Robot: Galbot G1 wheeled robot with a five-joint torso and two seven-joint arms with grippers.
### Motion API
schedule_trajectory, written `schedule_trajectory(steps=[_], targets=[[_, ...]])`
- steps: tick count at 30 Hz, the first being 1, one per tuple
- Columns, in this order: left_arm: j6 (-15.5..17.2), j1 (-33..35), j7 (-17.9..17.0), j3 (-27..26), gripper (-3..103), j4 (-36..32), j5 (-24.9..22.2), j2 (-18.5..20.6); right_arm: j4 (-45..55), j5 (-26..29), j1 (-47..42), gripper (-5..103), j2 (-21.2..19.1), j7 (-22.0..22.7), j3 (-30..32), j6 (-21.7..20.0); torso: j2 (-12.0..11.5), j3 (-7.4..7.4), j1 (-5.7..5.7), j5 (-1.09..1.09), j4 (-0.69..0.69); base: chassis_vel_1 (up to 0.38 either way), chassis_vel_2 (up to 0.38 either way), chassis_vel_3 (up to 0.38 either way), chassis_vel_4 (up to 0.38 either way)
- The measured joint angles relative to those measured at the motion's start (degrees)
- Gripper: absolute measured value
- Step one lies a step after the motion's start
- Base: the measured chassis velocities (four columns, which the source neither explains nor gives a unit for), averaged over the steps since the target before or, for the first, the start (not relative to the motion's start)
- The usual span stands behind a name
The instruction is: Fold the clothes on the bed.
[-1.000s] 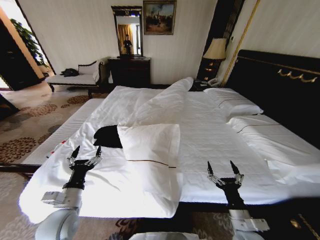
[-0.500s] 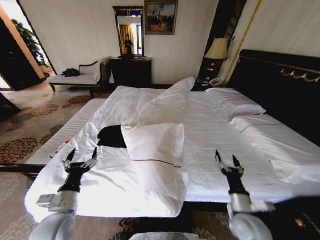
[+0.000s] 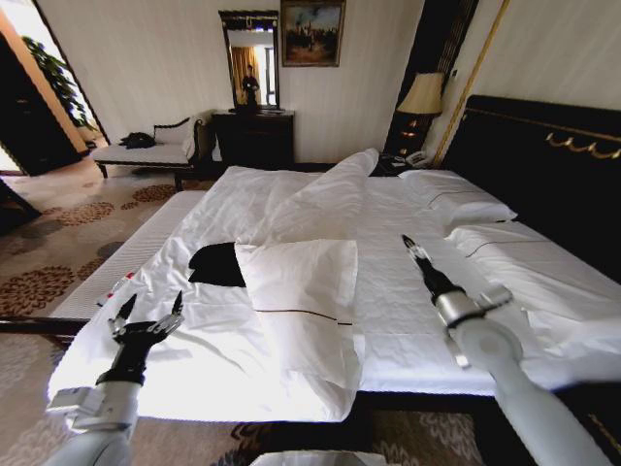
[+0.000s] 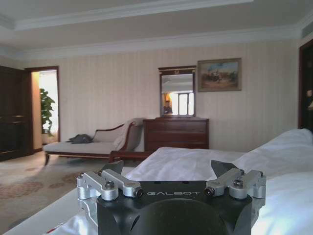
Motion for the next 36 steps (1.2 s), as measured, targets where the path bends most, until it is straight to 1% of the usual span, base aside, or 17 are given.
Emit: schedule_trajectory(steps=[3,4,7,13,15,16,20,21,26,28,30,31,35,36], targets=[[-0.07,1.23,-0.02,-1.78,100,-0.41,0.09,-0.77,-4.46,0.32,6.15,100,1.37,1.88,-6.4,-2.47,0.0,0.0,0.0,0.01,0.0,0.0,0.0,0.0,0.0],[-0.07,1.23,-0.02,-1.78,100,-0.41,0.09,-0.77,-4.46,0.32,6.15,100,1.37,1.88,-6.4,-2.47,0.0,0.0,0.0,0.01,0.0,0.0,0.0,0.0,0.0],[0.16,1.53,-0.33,-2.2,100,-0.67,0.61,-1.37,-8.53,-1.51,9.6,100,3.3,3.3,-10.41,-3.52,0.0,0.0,0.0,-0.01,-0.01,0.0,0.0,0.0,0.0],[0.19,2.42,-0.44,-2.18,100,-1.5,1.3,-2.16,-11.3,-3.06,12.27,100,4.99,3.35,-13.99,-4.42,0.0,-0.01,0.0,0.0,-0.02,0.0,0.0,0.0,0.0],[-0.08,2.58,-0.55,-2.96,100,-1.48,1.34,-2.49,-12.15,-3.56,14.69,100,5.61,2.99,-16.07,-4.78,0.0,-0.01,0.0,0.0,-0.02,0.0,0.0,0.0,0.0],[-0.08,2.58,-0.55,-2.96,100,-1.48,1.34,-2.49,-12.15,-3.56,14.69,100,5.61,2.99,-16.07,-4.78,0.0,-0.01,0.0,0.0,-0.02,0.0,0.0,0.0,0.0],[-0.54,2.59,-0.79,-3.46,100,-1.08,1.49,-3.43,-14.55,-3.49,20.05,100,5.91,2.65,-20.03,-5.63,0.0,-0.01,0.0,-0.02,-0.01,0.0,0.0,0.0,0.0],[-0.54,2.59,-0.79,-3.46,100,-1.08,1.49,-3.43,-14.55,-3.49,20.05,100,5.91,2.65,-20.03,-5.63,0.0,-0.01,0.0,-0.02,-0.01,0.0,0.0,0.0,0.0],[-0.65,2.18,-1.12,-3.45,100,-0.28,2.27,-4.23,-19.17,-3.5,26.16,100,6.88,2.66,-24.94,-7.68,0.0,-0.01,0.0,0.0,-0.02,0.0,0.0,0.0,0.0],[-0.65,2.16,-1.16,-3.55,100,-0.15,2.29,-4.28,-19.67,-3.49,26.87,100,7.11,2.67,-25.48,-7.89,0.0,-0.01,0.0,0.0,-0.02,0.0,0.0,0.0,0.0],[-0.65,2.02,-1.27,-3.9,100,0.49,2.38,-4.34,-22.02,-3.42,29.68,100,7.97,2.95,-28.13,-9.08,0.0,-0.01,0.0,-0.01,-0.01,0.0,0.0,0.0,0.0],[-0.65,2.02,-1.27,-3.9,100,0.49,2.38,-4.34,-22.02,-3.42,29.68,100,7.97,2.95,-28.13,-9.08,0.0,-0.01,0.0,-0.01,-0.01,0.0,0.0,0.0,0.0],[-0.54,1.57,-1.44,-4.07,100,1.06,2.42,-4.56,-24.51,-3.4,32.8,100,9.32,4.29,-32.2,-11.12,0.0,-0.01,0.0,-0.01,-0.01,0.0,0.0,0.0,0.0],[-0.54,1.57,-1.44,-4.07,100,1.06,2.42,-4.56,-24.51,-3.4,32.8,100,9.32,4.29,-32.2,-11.12,0.0,-0.01,0.0,-0.01,-0.01,0.0,0.0,0.0,0.0]])
